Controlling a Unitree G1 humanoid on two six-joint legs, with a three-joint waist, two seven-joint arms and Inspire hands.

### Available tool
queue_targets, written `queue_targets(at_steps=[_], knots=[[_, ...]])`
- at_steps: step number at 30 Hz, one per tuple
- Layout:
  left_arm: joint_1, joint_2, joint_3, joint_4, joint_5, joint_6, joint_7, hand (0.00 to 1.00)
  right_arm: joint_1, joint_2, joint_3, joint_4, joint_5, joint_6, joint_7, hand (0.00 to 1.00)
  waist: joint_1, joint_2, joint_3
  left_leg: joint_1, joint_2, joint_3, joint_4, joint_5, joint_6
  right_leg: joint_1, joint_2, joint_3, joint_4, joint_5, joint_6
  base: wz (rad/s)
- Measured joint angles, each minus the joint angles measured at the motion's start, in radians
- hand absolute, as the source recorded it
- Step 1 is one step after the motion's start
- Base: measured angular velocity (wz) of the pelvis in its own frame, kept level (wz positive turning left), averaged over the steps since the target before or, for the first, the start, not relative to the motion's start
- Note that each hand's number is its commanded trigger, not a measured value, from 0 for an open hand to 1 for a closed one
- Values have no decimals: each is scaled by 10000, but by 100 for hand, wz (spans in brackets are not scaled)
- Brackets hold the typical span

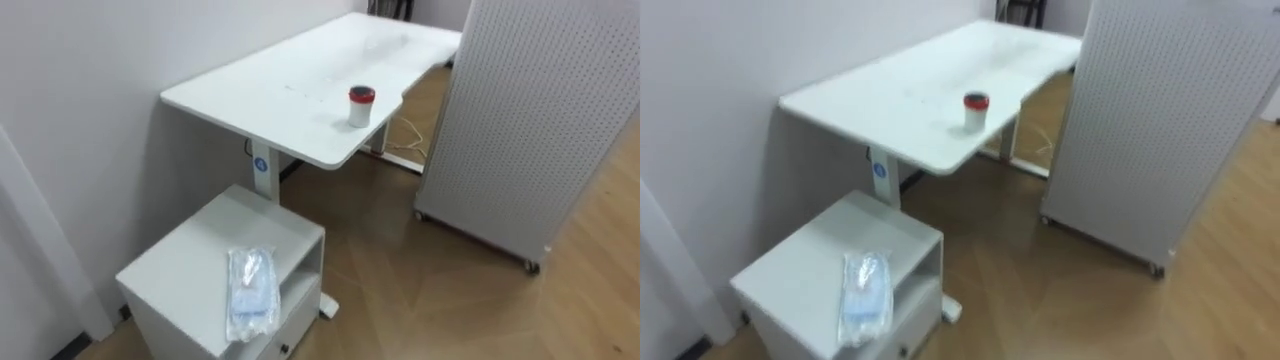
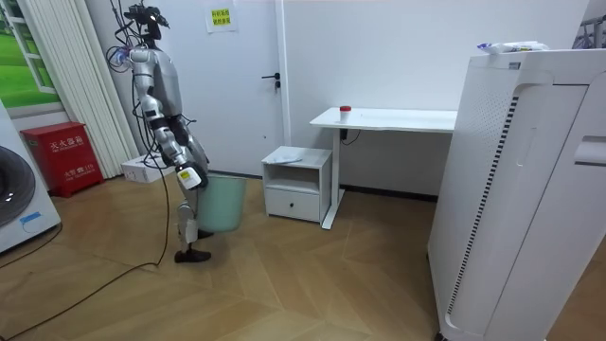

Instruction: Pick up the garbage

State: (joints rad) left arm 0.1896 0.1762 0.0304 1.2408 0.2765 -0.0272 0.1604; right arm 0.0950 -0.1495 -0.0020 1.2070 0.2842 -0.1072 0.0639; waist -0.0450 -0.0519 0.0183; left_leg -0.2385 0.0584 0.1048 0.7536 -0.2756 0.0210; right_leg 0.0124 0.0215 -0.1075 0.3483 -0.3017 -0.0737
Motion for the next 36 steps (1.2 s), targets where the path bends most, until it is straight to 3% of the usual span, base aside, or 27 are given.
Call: queue_targets(at_steps=[1,2,3,4,5,6,7,8,10,11,12,13,14,15,16,17,18,19,21,22,24,25,26,27,28,32,36], knots=[[-8,-35,-72,-3,8,-14,-9,0,20,-36,-29,-2,80,5,-52,100,65,39,-32,-296,-189,-18,10,-109,76,6,-13,228,92,-66,-43,49],[-53,-123,-314,-18,7,-34,-89,0,60,-172,-127,17,200,70,-172,100,135,52,-31,-740,-697,28,-924,-115,64,-72,-28,606,238,-192,-79,6],[-10,-141,-444,-22,8,-42,-248,0,116,-331,-152,38,238,224,-215,100,397,129,-68,-1015,-1012,46,-2323,261,-85,-164,-14,993,432,-352,-43,-15],[50,-140,-401,-21,13,-32,-304,0,109,-388,-184,36,238,294,-234,100,545,230,-67,-1082,-1072,32,-3012,531,-148,-167,0,1125,515,-430,-38,-62],[263,-121,-117,-18,9,-10,-370,0,144,-421,-198,-30,211,362,-281,100,667,333,-97,-1151,-1011,39,-3734,1308,-20,-66,-14,1255,564,-574,-7,-70],[431,-102,89,-18,5,2,-367,0,237,-419,-200,-146,198,376,-294,100,609,341,-121,-1042,-935,198,-3903,1854,45,53,-92,1358,586,-744,71,-60],[462,-94,96,-20,6,-1,-368,0,285,-425,-204,-206,199,378,-305,100,568,346,-143,-1012,-896,371,-3886,1984,180,78,-168,1328,611,-845,150,-42],[453,-106,87,-29,8,-39,-382,0,415,-454,-207,-319,201,423,-315,100,493,369,-206,-984,-898,666,-3725,1989,269,140,-310,1315,644,-1006,298,-30],[339,-109,160,-29,5,-181,-429,0,547,-447,-232,-330,261,425,-316,100,375,193,-190,-827,-959,1077,-3413,1820,538,444,-571,1332,590,-1188,508,-22],[251,-93,257,-34,4,-317,-432,0,607,-430,-325,-345,263,444,-342,100,294,36,-242,-774,-1122,1127,-3161,1556,909,599,-791,1312,658,-1391,601,-15],[70,-56,336,-41,11,-473,-430,0,658,-419,-426,-336,246,445,-411,100,239,-128,-294,-735,-1324,1150,-2908,1219,993,614,-1033,1298,980,-1651,720,-20],[-47,-50,356,-33,5,-523,-420,0,629,-436,-426,-334,244,444,-441,100,247,-163,-264,-669,-1430,1149,-2830,1079,1077,530,-1119,1210,1422,-1745,823,-29],[-258,-53,363,-34,-4,-619,-410,0,600,-464,-463,-371,278,429,-551,100,278,-198,-174,-562,-1502,1151,-2673,827,1225,135,-1283,897,2623,-1706,933,-27],[-450,-39,326,-34,-18,-730,-345,0,601,-457,-542,-458,294,437,-711,100,245,-216,-152,-405,-1548,1208,-2640,657,1309,-387,-1495,746,3961,-1354,1252,-21],[-533,-31,314,-38,-12,-788,-321,0,593,-455,-593,-500,293,436,-795,100,237,-204,-154,-303,-1549,1241,-2639,565,1309,-676,-1606,738,4565,-1088,1334,-16],[-691,2,241,-70,-36,-903,-223,0,544,-460,-631,-537,305,429,-971,100,232,-148,-147,-86,-1546,1254,-2675,393,1356,-1189,-1694,692,5667,-367,1399,-20],[-842,20,240,-179,-106,-950,-54,0,484,-455,-630,-546,389,425,-1043,100,209,-76,-160,190,-1535,1225,-2803,288,1380,-1433,-1716,562,6165,87,1396,-18],[-867,19,237,-255,-124,-962,27,0,447,-455,-629,-543,427,419,-1065,100,195,-66,-155,274,-1526,1161,-2859,263,1403,-1559,-1749,480,6279,61,1380,-11],[-1063,12,228,-465,-117,-1072,245,0,403,-455,-621,-648,547,325,-1074,100,213,153,-189,472,-1343,948,-3121,281,1309,-2259,-1622,124,5798,-289,1195,8],[-1076,13,219,-579,-151,-1091,268,0,406,-454,-619,-713,612,304,-1075,100,209,155,-162,513,-1285,924,-3206,291,1298,-2403,-1580,55,5446,-343,1166,16],[-1007,11,4,-766,-488,-1208,402,0,392,-437,-603,-732,635,79,-1073,100,239,157,-96,888,-1175,792,-3654,368,1214,-2522,-1468,73,3014,-274,1142,13],[-938,3,0,-802,-469,-1251,453,0,391,-422,-595,-709,636,31,-1082,100,230,153,-103,963,-1156,759,-3737,352,1175,-2389,-1407,133,2254,-67,1124,19],[-827,-10,1,-898,-449,-1313,555,0,400,-395,-580,-634,632,-125,-1122,100,168,161,-67,1128,-1145,565,-3761,262,1061,-2179,-1273,185,1027,990,1154,33],[-653,-49,-1,-1065,-432,-1331,713,0,440,-360,-532,-485,630,-200,-1169,100,124,264,-147,1291,-1030,358,-3899,193,956,-1806,-1072,58,439,1085,1140,31],[-614,-52,-2,-1143,-416,-1352,807,0,437,-360,-478,-399,629,-222,-1183,100,158,249,-184,1364,-977,293,-3989,184,910,-1680,-999,-36,239,1155,1098,24],[-621,-46,-29,-1546,-246,-1542,1640,0,191,-381,-168,-254,607,-470,-1141,100,231,289,-148,1614,-860,112,-4369,248,734,-1267,-851,-315,-236,1208,1028,11],[-840,-45,-30,-2236,542,-1921,2400,0,-71,-378,288,38,436,-556,-825,100,227,146,-60,1810,-846,-47,-4543,272,693,-889,-798,-528,-655,1202,1019,11]])
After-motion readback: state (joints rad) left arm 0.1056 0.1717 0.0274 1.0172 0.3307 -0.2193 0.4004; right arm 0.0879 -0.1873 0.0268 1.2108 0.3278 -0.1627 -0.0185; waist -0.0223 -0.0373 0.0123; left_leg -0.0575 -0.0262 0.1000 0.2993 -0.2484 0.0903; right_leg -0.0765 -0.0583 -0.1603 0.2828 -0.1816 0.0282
